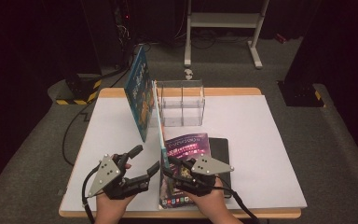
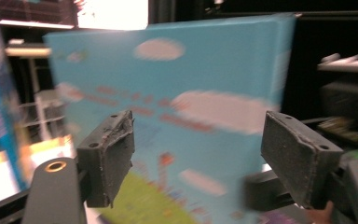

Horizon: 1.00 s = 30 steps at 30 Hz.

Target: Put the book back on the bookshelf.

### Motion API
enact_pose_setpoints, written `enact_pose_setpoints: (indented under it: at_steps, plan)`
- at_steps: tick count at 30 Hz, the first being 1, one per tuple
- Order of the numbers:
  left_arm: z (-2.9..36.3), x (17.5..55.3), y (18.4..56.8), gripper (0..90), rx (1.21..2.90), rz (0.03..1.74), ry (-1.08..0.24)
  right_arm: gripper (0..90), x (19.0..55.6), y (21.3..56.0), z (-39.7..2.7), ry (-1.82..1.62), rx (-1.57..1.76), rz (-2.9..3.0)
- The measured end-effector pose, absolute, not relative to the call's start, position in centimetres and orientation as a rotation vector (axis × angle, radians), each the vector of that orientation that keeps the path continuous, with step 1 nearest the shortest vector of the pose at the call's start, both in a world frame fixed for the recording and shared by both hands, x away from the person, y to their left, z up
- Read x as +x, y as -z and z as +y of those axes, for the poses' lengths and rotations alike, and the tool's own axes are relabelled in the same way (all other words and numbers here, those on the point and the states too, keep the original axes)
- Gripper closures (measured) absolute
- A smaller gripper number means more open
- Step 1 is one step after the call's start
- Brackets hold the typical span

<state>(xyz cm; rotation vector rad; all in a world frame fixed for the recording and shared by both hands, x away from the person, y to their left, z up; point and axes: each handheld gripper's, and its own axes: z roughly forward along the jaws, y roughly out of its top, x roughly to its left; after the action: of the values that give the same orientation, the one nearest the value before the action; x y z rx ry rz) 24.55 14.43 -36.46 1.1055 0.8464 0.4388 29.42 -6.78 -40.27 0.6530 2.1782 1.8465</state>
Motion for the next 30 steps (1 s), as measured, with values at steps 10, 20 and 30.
enact_pose_setpoints:
  at_steps: [10,20,30]
  plan:
    - [11.2,25.6,36.5,29.2,1.119,0.878,-0.481,57.6,29.2,40.4,-6.5,-1.845,0.646,2.181]
    - [10.7,26.0,36.7,40.4,1.118,0.904,-0.580,57.6,29.1,40.5,-6.2,-1.828,0.626,2.198]
    - [11.3,26.0,36.9,42.8,1.124,0.905,-0.585,51.8,27.4,40.2,-9.8,-1.809,0.607,2.180]
